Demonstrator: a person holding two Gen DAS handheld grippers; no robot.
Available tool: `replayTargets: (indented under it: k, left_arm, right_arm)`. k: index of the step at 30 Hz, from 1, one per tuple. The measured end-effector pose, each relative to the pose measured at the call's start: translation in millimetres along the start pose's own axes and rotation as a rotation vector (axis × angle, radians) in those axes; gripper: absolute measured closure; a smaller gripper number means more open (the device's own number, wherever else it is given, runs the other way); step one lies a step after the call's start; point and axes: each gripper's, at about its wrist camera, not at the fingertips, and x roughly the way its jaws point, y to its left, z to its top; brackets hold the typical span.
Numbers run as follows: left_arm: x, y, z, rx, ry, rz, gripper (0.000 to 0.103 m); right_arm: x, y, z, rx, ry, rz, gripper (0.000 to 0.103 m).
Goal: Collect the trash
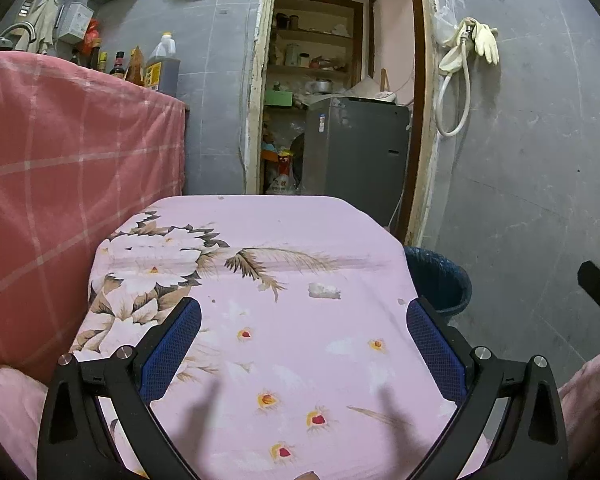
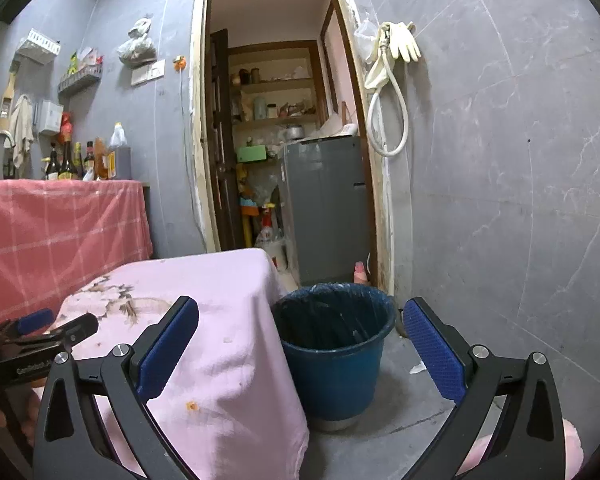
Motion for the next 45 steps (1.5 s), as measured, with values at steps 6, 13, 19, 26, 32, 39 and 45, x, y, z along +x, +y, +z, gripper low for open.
replayTargets:
  k: [6, 13, 19, 26, 32, 39, 45]
  left_arm:
    - [-1.5, 0.7, -0.8, 0.01, -0.007, 0.003, 0.002]
    - [-1.6, 1.9, -0.9, 0.01, -0.007, 0.003, 0.002]
    - [-3.5, 1.8, -1.1, 0.009, -0.012, 0.006, 0.002]
    - [-4.7, 1.9, -1.1, 0.01, -0.015, 0.007, 0.002]
    - [-4.8, 2.7, -0.5, 0.011, -0.017, 0.007, 0.002]
    - [-5.0, 2.4, -0.9, 0.009, -0.017, 0.008, 0.002]
    - [-5.1, 3.3, -1.1, 0.011, -0.017, 0.009, 0.002]
  right_arm:
    - [1.1, 0.1, -4.2, -0.008, 0.017, 0.001, 0.0]
    - [2.9, -0.3, -6.9, -0.014, 0.033, -0.006, 0.0]
    - [2.7, -0.1, -7.2, -0.013, 0.033, -0.006, 0.0]
    - [2.6, -1.2, -7.0, -0.012, 0.032, -0.005, 0.0]
    - [2.7, -1.7, -7.5, -0.012, 0.033, -0.006, 0.0]
    - [2.7, -2.2, -7.4, -0.012, 0.033, -0.005, 0.0]
    - [2.7, -2.2, -7.3, -0.012, 0.034, -0.006, 0.0]
